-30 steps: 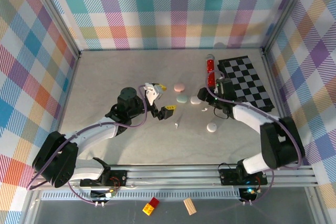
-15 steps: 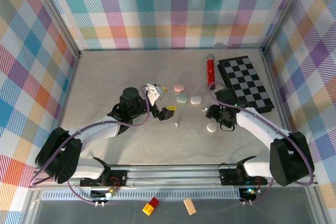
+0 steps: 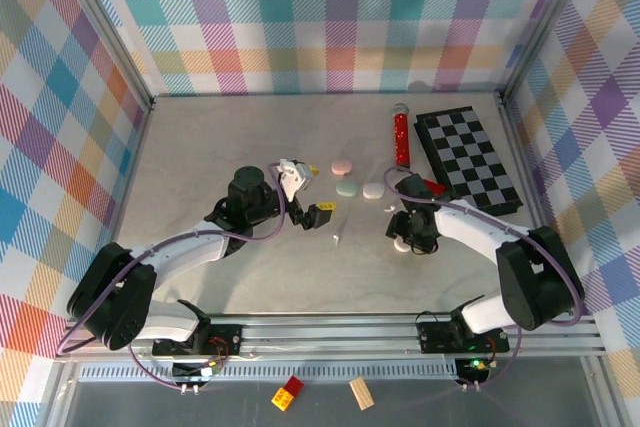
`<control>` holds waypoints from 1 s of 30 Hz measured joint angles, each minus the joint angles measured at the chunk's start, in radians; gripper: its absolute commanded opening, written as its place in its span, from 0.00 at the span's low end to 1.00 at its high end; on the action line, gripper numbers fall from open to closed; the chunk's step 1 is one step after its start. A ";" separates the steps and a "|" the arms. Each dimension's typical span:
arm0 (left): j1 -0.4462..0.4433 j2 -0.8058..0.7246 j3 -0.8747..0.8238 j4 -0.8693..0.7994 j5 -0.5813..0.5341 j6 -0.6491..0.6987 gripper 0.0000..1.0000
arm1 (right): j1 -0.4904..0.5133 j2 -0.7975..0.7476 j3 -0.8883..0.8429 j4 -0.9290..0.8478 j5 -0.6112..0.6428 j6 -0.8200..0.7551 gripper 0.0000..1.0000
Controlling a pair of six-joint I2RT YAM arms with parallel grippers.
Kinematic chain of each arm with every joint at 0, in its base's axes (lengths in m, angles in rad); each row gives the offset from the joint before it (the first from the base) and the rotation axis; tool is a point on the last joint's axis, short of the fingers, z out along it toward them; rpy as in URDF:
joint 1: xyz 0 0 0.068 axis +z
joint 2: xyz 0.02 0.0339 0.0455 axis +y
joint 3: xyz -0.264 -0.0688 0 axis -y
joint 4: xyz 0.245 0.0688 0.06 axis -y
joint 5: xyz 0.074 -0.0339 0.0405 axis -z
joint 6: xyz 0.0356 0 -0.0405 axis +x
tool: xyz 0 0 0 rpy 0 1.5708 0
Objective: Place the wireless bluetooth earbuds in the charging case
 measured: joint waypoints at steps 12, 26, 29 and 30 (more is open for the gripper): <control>0.001 0.000 0.000 0.000 0.000 0.000 1.00 | 0.005 0.032 0.000 0.002 -0.013 0.003 0.52; -0.021 0.018 0.000 0.086 -0.047 -0.080 1.00 | 0.005 -0.117 -0.013 0.081 -0.002 0.026 0.50; -0.061 0.047 0.001 0.142 -0.083 -0.119 1.00 | 0.005 -0.195 -0.013 0.142 -0.016 0.044 0.50; -0.077 0.061 0.001 0.164 -0.098 -0.134 1.00 | 0.005 -0.214 -0.013 0.160 -0.022 0.053 0.50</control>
